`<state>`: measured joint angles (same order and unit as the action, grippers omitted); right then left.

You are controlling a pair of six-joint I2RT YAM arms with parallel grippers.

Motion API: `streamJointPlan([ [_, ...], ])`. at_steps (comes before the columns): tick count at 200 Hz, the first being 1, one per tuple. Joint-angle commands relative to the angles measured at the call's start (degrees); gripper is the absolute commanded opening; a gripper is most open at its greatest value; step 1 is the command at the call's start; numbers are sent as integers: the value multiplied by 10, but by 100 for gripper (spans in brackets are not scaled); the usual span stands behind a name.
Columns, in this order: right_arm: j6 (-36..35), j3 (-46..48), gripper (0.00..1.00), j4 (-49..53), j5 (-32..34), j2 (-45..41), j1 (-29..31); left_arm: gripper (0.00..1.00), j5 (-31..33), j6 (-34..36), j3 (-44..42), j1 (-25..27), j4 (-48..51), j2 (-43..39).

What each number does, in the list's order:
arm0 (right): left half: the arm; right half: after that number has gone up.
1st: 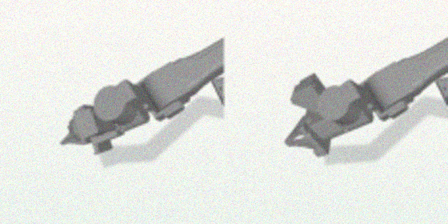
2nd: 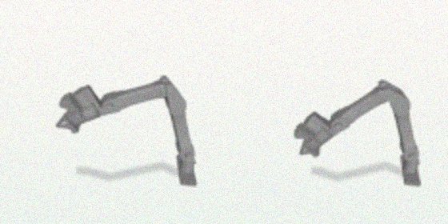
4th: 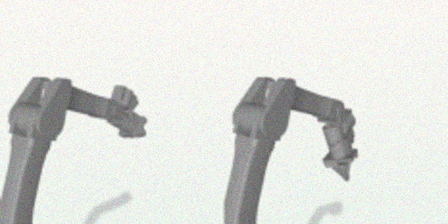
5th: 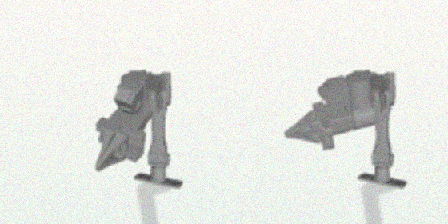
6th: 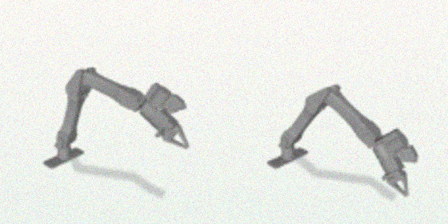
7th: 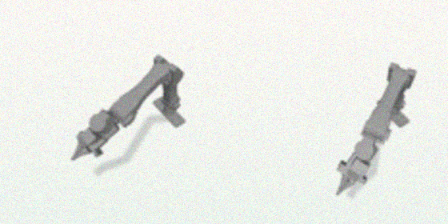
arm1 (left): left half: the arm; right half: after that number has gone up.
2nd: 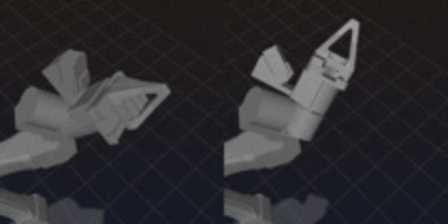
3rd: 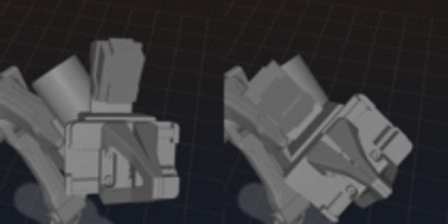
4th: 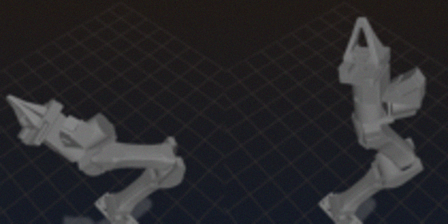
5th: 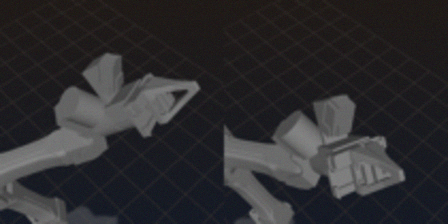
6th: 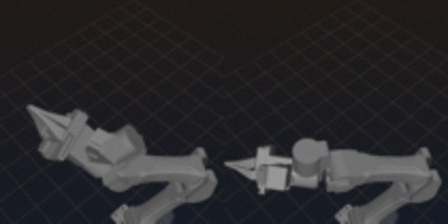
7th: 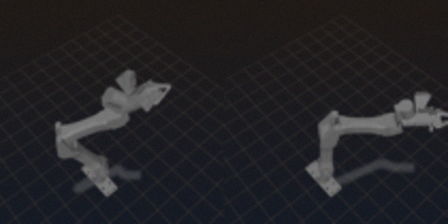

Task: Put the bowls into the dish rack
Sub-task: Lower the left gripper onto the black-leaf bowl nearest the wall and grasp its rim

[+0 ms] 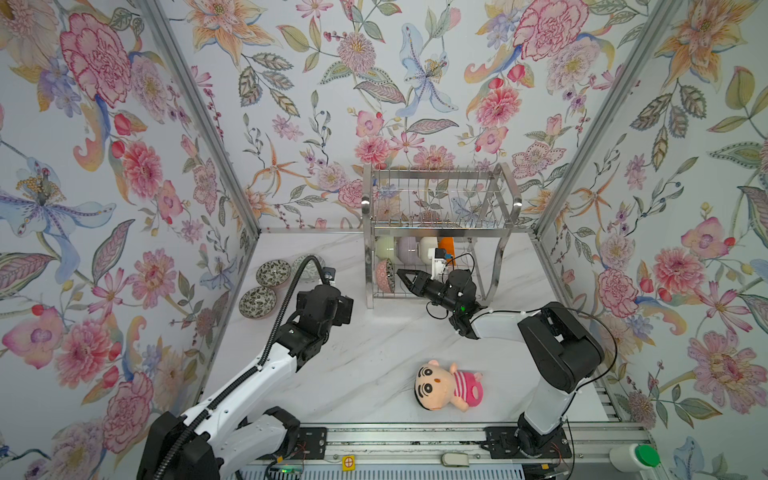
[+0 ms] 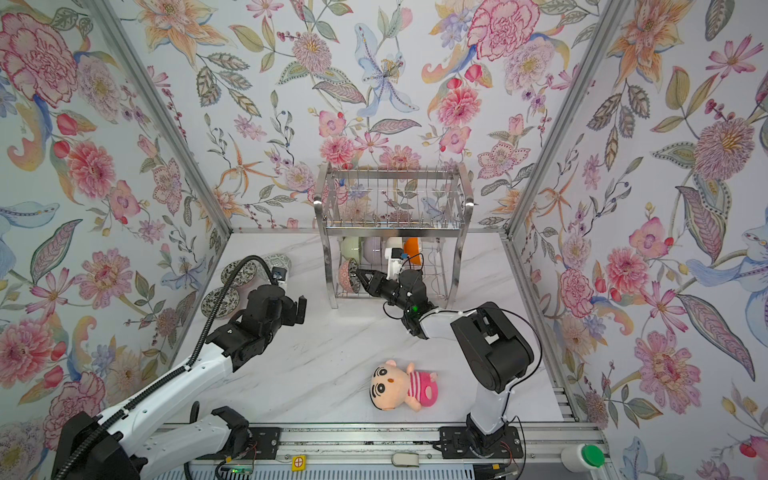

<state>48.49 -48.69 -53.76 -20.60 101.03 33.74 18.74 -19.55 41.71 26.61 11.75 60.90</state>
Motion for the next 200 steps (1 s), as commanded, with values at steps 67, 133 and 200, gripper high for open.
streamJointPlan([
  [67,-253,-40,72,265,98,-133,109,99,-140,-1,61,-178,20,62],
  [133,-320,-44,99,295,146,-153,164,99,-148,76,139,-291,81,188],
  [200,-385,-87,99,331,177,-131,206,90,-170,101,207,-333,117,327],
])
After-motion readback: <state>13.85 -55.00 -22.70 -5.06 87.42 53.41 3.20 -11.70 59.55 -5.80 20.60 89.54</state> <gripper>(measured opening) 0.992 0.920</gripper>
